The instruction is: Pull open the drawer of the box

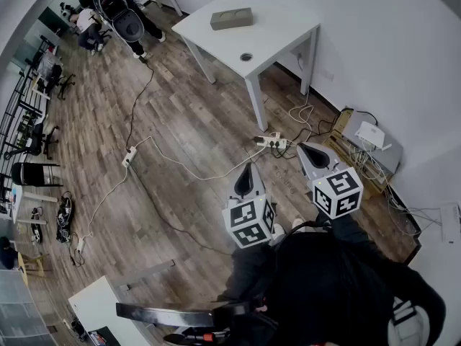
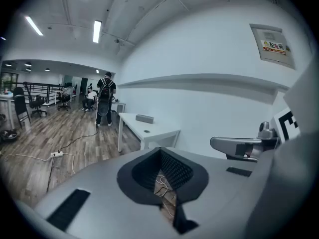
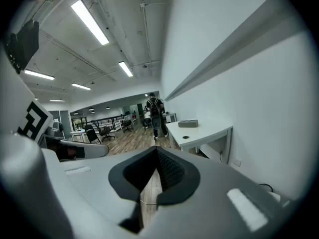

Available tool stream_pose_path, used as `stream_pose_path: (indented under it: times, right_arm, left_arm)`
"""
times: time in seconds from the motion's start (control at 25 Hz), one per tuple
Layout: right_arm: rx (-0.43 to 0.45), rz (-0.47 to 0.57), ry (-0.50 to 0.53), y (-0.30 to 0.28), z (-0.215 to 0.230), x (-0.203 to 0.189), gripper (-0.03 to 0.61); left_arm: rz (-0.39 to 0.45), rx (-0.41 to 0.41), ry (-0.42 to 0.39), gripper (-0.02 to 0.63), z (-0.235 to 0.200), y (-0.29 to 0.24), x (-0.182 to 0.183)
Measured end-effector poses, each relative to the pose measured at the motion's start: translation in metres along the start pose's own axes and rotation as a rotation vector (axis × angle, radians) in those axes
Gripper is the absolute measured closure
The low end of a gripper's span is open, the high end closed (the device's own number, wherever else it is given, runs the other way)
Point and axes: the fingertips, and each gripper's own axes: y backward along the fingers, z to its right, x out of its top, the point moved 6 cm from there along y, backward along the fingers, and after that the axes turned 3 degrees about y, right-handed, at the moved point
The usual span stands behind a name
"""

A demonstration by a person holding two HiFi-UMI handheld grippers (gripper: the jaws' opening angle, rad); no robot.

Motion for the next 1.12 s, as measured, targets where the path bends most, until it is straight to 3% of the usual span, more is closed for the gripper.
stream_pose_path:
  times: [0.72, 1.12]
  right_arm:
    - [-0.019, 0.001, -0.032, 0.0, 0.003, -0.002, 0.584]
    - [-0.022, -0.015, -0.014, -0.026, -0.031, 0.002, 0.584]
  left_arm:
    - [-0.013, 0.004, 0.011, 0.617, -0.004, 0.005, -0.002]
    - [-0.026, 0.042, 0.055, 0.617, -0.059, 0.024, 0.003]
